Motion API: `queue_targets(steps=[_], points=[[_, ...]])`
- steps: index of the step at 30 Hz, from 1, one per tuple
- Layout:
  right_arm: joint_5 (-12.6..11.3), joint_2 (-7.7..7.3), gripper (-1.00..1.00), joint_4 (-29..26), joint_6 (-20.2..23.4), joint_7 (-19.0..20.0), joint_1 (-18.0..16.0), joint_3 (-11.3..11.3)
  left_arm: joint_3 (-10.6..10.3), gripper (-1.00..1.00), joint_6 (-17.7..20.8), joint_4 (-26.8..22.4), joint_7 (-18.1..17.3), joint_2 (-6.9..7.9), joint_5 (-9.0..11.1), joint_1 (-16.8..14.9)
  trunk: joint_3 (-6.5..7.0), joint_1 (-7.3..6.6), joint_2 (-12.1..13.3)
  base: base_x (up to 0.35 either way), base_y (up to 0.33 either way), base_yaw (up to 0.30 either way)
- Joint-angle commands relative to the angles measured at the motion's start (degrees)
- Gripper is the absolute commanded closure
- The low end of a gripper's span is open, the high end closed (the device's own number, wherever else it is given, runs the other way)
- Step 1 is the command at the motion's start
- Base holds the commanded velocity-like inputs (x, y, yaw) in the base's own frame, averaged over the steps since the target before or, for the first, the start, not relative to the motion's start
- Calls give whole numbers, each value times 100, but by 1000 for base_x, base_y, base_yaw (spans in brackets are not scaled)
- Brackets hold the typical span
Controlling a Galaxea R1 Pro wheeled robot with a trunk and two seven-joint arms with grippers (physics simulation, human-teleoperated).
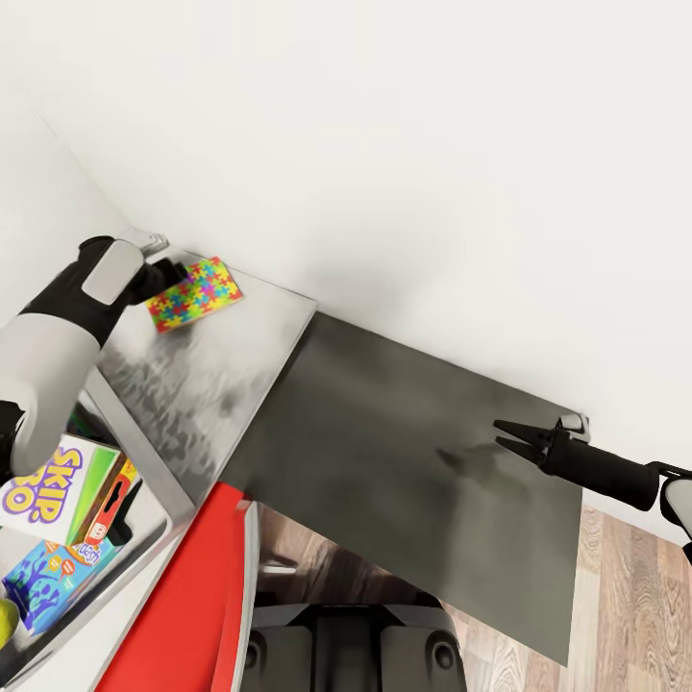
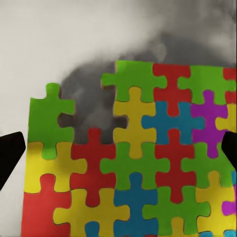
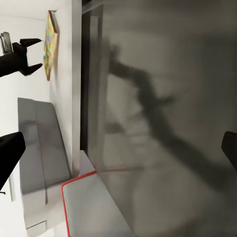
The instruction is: Put all the toys in the child's room - the three board games (two on the bed and one on the table), the two jigsaw puzzles on the table, and the tennis ball on the table - inside the toy box on the table in the child's room.
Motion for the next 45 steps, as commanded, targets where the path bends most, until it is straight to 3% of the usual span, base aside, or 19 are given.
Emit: queue_targets(steps=[1,11,35,45], points=[[28,0,-100,1,24,34,-4,-5,-39,-100,-54,-56,-399,32,184,-6,-7,4,-9,0,0,0],[30,0,-100,1,24,31,-4,-4,-20,-100,-43,-291,-386,201,187,-6,-7,4,-9,0,0,0],[35,0,-100,1,24,32,-4,-4,-13,-100,-29,-347,-374,236,192,-6,-7,4,-9,0,0,0],[37,0,-100,1,24,28,-4,-1,-11,-100,-32,-350,-271,348,183,-6,-7,4,-9,0,0,0]])
